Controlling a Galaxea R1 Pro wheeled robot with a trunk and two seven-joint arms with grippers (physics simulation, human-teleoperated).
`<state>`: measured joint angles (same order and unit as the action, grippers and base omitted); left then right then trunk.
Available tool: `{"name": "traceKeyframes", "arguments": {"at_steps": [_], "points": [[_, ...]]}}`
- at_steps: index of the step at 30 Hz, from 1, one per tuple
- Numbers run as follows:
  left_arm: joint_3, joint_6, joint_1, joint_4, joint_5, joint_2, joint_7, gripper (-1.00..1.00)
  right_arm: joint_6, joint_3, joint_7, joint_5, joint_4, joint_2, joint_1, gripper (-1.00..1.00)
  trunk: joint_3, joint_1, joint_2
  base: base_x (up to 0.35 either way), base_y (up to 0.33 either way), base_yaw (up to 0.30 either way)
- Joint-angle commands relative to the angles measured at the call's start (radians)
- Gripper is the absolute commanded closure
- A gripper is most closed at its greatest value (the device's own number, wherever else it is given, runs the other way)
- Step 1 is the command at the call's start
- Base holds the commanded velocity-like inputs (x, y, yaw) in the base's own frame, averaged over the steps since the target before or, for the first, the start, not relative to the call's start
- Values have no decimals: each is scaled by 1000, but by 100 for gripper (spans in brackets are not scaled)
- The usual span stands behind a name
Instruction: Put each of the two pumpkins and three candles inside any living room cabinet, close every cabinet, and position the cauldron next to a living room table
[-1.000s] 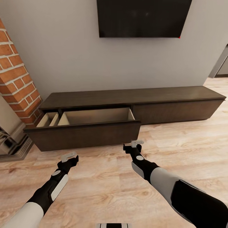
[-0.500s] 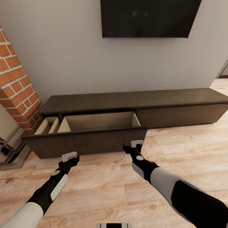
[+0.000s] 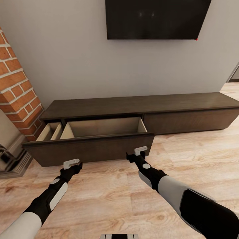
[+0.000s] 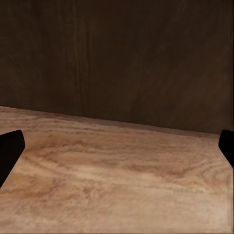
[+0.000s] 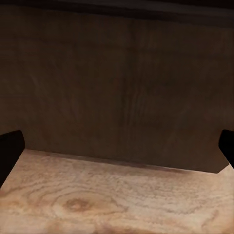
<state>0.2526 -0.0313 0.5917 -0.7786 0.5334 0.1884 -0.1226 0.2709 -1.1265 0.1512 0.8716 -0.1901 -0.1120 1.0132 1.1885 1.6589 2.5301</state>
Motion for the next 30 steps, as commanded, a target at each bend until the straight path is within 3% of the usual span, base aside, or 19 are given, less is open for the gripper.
{"name": "traceKeyframes", "arguments": {"at_steps": [1,30], "points": [[6,-3,0,-2,8,2,-2,-100,3,-9,5,7,0,0,1,-100,1,0,0,0,0,0],[15,1,0,27,-11,5,17,-100,1,-4,4,26,0,0,1,-100,1,0,0,32,0,0]]}}
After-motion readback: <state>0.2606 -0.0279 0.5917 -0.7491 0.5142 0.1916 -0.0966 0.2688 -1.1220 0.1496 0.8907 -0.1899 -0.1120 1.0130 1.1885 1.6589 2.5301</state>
